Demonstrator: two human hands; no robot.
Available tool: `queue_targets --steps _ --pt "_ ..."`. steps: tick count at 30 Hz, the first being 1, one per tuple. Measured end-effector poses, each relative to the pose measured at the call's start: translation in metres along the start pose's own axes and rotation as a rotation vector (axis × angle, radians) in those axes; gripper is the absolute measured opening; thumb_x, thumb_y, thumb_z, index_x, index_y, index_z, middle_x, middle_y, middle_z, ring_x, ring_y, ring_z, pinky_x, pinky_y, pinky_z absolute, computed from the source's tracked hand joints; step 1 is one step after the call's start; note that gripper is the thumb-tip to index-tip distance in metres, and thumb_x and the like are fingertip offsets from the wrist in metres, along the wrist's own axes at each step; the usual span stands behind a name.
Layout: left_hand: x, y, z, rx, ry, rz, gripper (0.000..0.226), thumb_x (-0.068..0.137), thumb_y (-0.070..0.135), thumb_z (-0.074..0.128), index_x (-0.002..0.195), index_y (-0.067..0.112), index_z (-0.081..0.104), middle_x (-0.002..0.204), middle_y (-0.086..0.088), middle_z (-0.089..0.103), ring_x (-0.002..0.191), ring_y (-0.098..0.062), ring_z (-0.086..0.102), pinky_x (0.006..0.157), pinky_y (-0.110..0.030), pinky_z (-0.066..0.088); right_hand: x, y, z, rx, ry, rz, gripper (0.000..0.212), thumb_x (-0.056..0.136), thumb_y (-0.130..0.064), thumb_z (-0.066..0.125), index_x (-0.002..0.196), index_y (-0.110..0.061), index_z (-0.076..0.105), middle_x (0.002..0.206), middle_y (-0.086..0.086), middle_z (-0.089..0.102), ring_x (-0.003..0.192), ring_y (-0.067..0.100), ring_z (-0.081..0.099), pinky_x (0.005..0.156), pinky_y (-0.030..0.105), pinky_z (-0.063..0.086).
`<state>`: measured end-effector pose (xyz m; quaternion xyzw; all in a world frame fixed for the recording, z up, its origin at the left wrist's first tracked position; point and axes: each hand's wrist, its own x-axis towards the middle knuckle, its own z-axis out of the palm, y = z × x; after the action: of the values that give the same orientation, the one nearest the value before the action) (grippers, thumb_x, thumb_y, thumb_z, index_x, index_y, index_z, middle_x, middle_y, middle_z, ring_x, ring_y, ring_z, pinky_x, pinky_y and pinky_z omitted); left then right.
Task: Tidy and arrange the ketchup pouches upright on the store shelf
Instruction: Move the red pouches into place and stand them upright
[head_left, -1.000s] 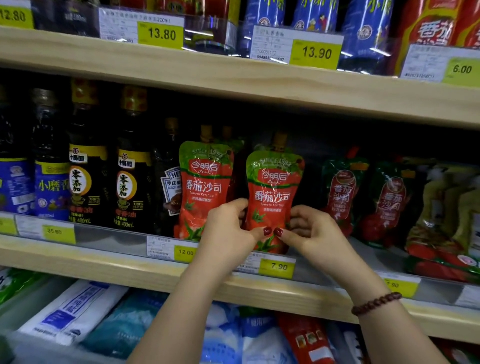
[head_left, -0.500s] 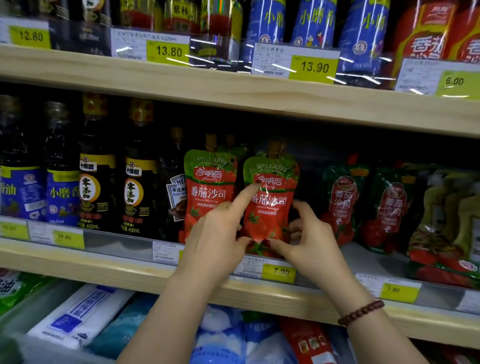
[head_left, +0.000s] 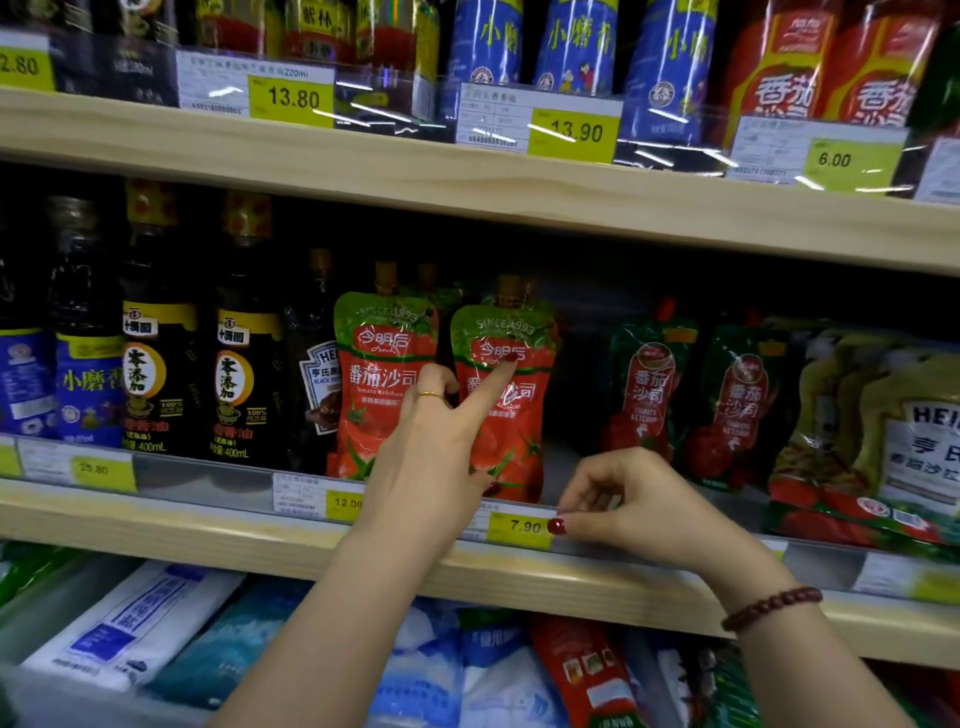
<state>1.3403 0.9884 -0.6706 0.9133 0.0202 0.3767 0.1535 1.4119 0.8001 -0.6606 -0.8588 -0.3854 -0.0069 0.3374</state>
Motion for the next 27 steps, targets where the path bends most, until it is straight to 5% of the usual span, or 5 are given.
queue_targets --steps 5,10,15,21,27 --pt "0.005 0.007 0.006 0.015 -0.028 -0.048 0.107 0.069 0.010 0.077 0.139 0.052 0.007 0.122 0.004 0.022 0.086 -0.012 0.038 0.044 -0.012 0.028 0.001 0.005 0.003 0.037 0.018 -0.026 0.012 0.068 -0.016 0.080 0.065 -0.017 0.068 0.065 0.001 0.069 0.057 0.003 0.059 0.056 0.023 0.051" --pt "0.014 0.013 0.006 0.014 -0.073 -0.079 0.105 0.071 0.005 0.075 0.141 0.049 0.009 0.130 -0.003 0.021 0.095 -0.022 0.046 0.055 -0.026 0.044 0.003 0.008 0.002 0.048 0.012 -0.033 0.013 0.068 -0.017 0.078 0.063 -0.019 0.067 0.064 0.001 0.068 0.062 0.013 0.062 0.065 0.040 0.055" --pt "0.014 0.010 0.011 -0.012 -0.088 -0.067 0.110 0.072 0.000 0.072 0.140 0.052 0.003 0.129 -0.004 0.023 0.104 -0.022 0.044 0.064 -0.029 0.052 0.002 0.008 0.002 0.047 0.003 -0.037 0.013 0.067 -0.022 0.079 0.063 -0.021 0.066 0.066 0.000 0.069 0.064 0.013 0.064 0.065 0.041 0.056" --pt "0.022 0.011 0.022 0.039 -0.047 -0.068 0.111 0.071 -0.002 0.070 0.141 0.049 0.000 0.131 -0.007 0.025 0.105 -0.027 0.044 0.055 -0.024 0.039 0.002 0.009 0.001 0.046 0.002 -0.046 0.012 0.068 -0.023 0.077 0.065 -0.022 0.066 0.066 -0.002 0.069 0.066 0.016 0.065 0.066 0.042 0.056" --pt "0.028 0.010 0.030 0.024 -0.041 -0.077 0.111 0.071 -0.002 0.071 0.140 0.048 -0.001 0.131 -0.009 0.026 0.105 -0.027 0.046 0.067 -0.031 0.051 0.002 0.011 0.002 0.055 -0.008 -0.051 0.011 0.068 -0.027 0.077 0.066 -0.023 0.066 0.066 -0.004 0.069 0.065 0.015 0.065 0.066 0.043 0.056"
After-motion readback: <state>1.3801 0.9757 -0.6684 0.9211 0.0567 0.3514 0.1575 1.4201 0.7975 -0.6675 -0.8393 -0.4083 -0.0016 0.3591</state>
